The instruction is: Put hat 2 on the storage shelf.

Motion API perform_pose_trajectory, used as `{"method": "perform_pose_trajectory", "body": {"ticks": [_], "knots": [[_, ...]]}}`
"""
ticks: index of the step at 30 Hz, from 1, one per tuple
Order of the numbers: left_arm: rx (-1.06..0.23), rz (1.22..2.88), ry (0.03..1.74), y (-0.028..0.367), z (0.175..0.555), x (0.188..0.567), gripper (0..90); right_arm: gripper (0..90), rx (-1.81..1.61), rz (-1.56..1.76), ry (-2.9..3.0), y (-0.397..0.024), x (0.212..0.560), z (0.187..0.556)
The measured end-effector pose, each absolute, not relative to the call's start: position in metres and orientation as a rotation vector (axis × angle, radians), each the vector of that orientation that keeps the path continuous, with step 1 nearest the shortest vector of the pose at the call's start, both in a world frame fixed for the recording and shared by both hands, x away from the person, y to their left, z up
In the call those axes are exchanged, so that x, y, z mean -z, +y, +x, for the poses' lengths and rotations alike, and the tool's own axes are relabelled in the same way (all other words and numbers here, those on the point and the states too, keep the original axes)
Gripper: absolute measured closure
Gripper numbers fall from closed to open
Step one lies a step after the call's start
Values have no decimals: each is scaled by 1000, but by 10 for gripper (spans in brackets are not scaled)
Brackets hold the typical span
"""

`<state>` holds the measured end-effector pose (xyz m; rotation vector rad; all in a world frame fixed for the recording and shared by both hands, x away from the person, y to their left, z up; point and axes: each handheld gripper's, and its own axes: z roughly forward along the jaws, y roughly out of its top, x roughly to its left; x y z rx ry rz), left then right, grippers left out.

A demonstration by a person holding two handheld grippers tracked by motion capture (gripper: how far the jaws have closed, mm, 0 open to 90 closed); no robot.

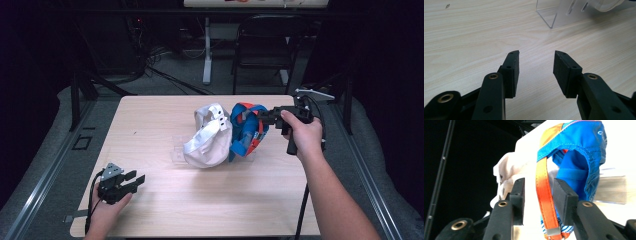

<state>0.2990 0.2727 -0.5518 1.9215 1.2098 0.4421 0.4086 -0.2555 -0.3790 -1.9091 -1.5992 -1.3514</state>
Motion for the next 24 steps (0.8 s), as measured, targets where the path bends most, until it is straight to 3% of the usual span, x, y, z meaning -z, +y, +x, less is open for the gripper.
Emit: {"method": "perform_pose_trajectory", "body": {"ticks": [16, 24], "knots": [[-462, 1917, 1222, 274, 300, 554, 541, 495, 1445, -1913, -1921, -266, 382, 369], [-471, 1924, 1220, 276, 300, 554, 516, 470, 1484, -1913, -2018, -266, 394, 351]]}}
